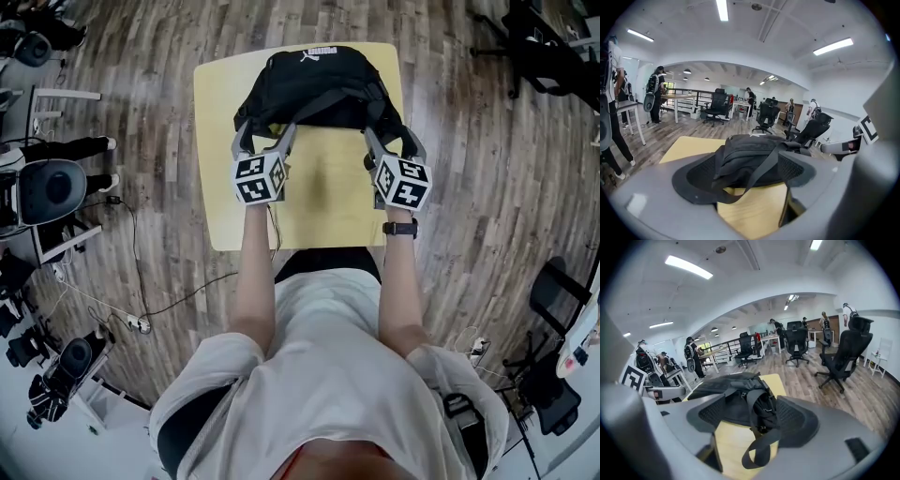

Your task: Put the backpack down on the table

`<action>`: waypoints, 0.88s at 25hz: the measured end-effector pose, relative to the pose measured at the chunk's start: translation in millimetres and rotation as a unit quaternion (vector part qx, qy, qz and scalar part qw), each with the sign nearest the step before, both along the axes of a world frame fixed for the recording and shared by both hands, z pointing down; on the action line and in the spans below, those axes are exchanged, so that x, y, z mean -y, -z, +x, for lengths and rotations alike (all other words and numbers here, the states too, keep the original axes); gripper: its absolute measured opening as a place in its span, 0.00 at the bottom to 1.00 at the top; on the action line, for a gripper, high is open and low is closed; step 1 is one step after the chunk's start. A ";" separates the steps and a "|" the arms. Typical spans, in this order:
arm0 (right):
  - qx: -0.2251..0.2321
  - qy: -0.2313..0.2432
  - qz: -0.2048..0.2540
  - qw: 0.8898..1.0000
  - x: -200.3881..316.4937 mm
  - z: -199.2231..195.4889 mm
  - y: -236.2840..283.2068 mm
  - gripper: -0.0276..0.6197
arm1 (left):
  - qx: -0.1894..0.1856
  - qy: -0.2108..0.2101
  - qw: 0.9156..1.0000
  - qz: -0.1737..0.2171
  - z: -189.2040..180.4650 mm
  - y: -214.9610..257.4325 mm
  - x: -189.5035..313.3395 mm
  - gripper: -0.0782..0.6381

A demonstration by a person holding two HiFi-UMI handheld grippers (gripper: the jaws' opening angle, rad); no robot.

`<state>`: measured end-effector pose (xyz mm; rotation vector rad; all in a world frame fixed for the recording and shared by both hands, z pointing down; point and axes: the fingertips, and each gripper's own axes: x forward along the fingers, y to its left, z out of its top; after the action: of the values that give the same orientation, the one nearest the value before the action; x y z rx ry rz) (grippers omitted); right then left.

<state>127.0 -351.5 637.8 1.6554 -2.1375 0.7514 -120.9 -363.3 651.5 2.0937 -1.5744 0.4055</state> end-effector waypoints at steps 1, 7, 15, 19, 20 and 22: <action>0.001 -0.003 0.006 1.000 -2.9 -0.6 6.5 0.55 | -0.001 0.000 1.000 0.006 1.2 6.9 -3.3 0.69; -0.003 0.008 0.047 0.999 -15.2 -14.4 51.5 0.55 | -0.015 -0.014 0.999 0.040 14.5 49.1 -25.5 0.69; -0.021 0.022 0.118 0.993 -26.3 -34.5 123.1 0.49 | -0.022 -0.031 0.994 0.107 24.4 120.5 -42.7 0.64; -0.034 0.008 0.164 0.986 -32.8 -38.4 167.2 0.34 | -0.012 -0.034 0.988 0.148 26.7 164.0 -47.6 0.59; -0.035 0.006 0.175 0.984 -34.0 -40.4 178.5 0.31 | -0.010 -0.031 0.987 0.158 25.6 175.3 -48.2 0.57; -0.035 0.003 0.195 0.980 -38.5 -44.5 199.8 0.26 | -0.006 -0.025 0.984 0.178 23.4 197.6 -51.3 0.52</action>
<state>82.5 -313.0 437.9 1.8260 -2.3475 0.2719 -97.6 -312.0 454.0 2.3980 -1.6893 0.1326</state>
